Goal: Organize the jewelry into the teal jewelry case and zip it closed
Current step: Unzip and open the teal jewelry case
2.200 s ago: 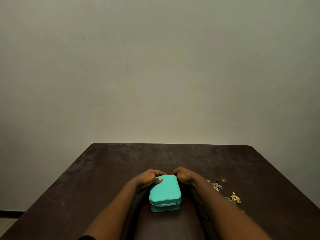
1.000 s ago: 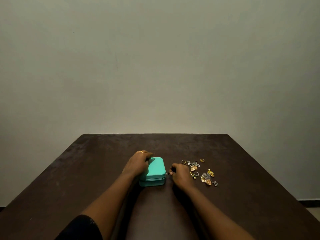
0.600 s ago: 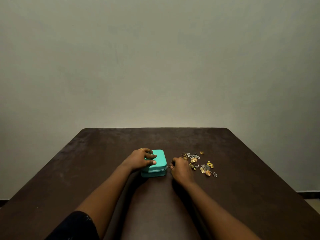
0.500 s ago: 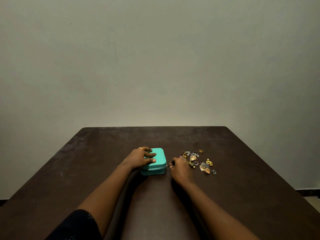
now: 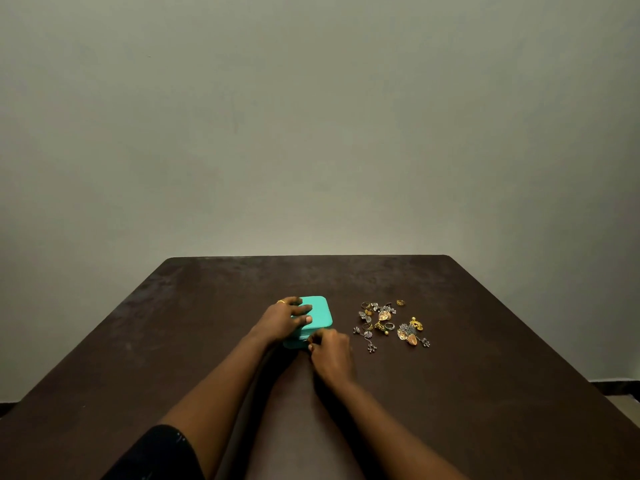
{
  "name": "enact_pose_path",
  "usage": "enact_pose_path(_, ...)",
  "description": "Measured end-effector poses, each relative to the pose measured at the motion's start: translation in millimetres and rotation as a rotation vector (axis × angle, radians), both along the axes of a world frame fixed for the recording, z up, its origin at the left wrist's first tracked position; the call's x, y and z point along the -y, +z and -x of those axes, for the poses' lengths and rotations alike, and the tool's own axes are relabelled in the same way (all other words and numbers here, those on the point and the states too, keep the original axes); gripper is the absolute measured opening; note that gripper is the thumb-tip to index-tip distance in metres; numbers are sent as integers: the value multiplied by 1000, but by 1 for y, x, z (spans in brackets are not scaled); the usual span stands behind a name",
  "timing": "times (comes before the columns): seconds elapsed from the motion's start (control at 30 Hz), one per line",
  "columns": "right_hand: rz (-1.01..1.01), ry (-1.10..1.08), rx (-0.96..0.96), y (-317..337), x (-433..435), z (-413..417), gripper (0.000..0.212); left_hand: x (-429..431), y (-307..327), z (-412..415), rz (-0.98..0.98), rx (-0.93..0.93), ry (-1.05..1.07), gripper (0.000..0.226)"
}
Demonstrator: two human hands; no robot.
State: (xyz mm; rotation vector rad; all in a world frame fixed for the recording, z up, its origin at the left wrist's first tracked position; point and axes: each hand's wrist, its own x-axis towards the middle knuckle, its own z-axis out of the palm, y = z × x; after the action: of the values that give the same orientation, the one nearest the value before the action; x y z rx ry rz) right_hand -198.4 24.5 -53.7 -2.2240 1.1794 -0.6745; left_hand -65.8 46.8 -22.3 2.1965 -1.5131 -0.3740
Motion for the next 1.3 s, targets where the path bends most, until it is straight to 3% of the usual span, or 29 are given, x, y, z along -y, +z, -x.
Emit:
enact_pose_path(0.13, 189, 82, -43, 6, 8, 9, 29, -7, -6, -3, 180, 14, 143, 39)
enact_pose_path(0.23, 421, 204, -146, 15, 25, 18, 35, -20, -11, 2, 394, -32, 429, 25)
enact_pose_path(0.3, 457, 308, -246, 24, 36, 20, 48, -31, -13, 9, 418, -116, 579, 16)
enact_pose_path(0.37, 458, 381, -379, 33, 44, 17, 60, -40, -16, 18, 312, -158, 619, 17)
enact_pose_path(0.47, 450, 459, -509, 37, 48, 8, 57, -50, -17, 35, 40, -16, 565, 42)
enact_pose_path(0.57, 378, 447, -527, 35, 48, 4, 56, -50, -16, 52, -53, 127, 531, 53)
enact_pose_path(0.97, 430, 420, -557, 34, 49, 4, 51, -33, -26, 76, 10, 261, 472, 27)
enact_pose_path(1.3, 424, 389, -559, 28, 56, -1, 46, -57, -32, 36, 126, 332, 309, 29)
